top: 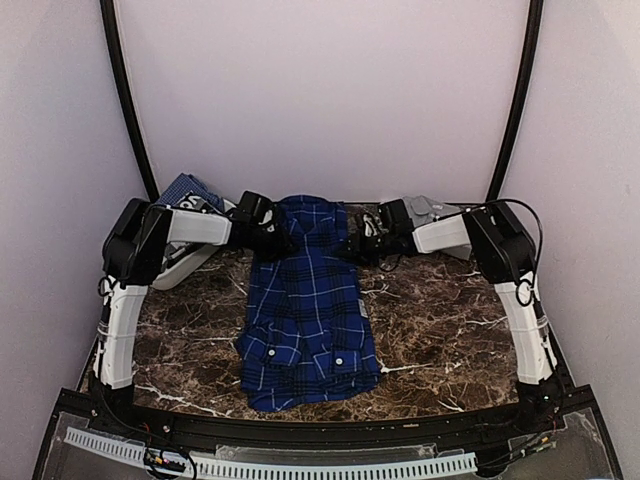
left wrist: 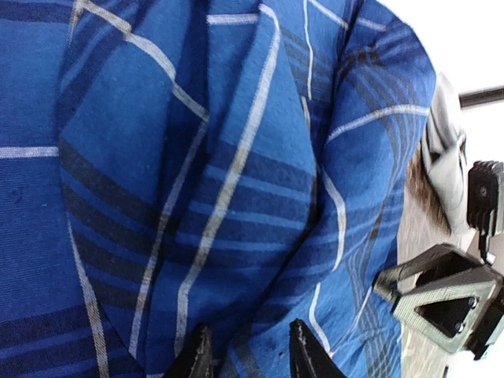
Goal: Fold and stack the long sleeve shirts
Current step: Move the rectangle-folded shirt to the center of the board.
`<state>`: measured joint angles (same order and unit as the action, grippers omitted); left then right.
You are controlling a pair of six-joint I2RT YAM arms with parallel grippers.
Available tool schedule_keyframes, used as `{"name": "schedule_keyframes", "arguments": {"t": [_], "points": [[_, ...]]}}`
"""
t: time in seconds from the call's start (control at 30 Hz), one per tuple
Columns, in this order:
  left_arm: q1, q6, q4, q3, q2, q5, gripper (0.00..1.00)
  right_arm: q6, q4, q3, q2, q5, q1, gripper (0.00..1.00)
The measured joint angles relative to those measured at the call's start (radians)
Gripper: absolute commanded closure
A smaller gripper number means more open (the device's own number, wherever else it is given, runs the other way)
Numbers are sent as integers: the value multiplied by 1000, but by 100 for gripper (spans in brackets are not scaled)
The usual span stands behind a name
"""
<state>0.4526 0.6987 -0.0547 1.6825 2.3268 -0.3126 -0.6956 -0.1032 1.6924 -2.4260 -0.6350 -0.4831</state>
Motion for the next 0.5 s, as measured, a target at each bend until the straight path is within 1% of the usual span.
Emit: {"name": "schedule_keyframes", "arguments": {"t": [0.17,0.3,0.4,0.5], "points": [[59,25,31,-211,-137,16,68,17,-36,-278,177,16,-18,72],[127,50,51,-369,-243,27,68,22,-66,-483,312,53,-64,72],[163,61,44,-452,-310,34,67,25,-62,-578,393,79,-114,72],[184,63,-2,-499,-365,47,67,32,-52,-606,457,107,-155,72]]}}
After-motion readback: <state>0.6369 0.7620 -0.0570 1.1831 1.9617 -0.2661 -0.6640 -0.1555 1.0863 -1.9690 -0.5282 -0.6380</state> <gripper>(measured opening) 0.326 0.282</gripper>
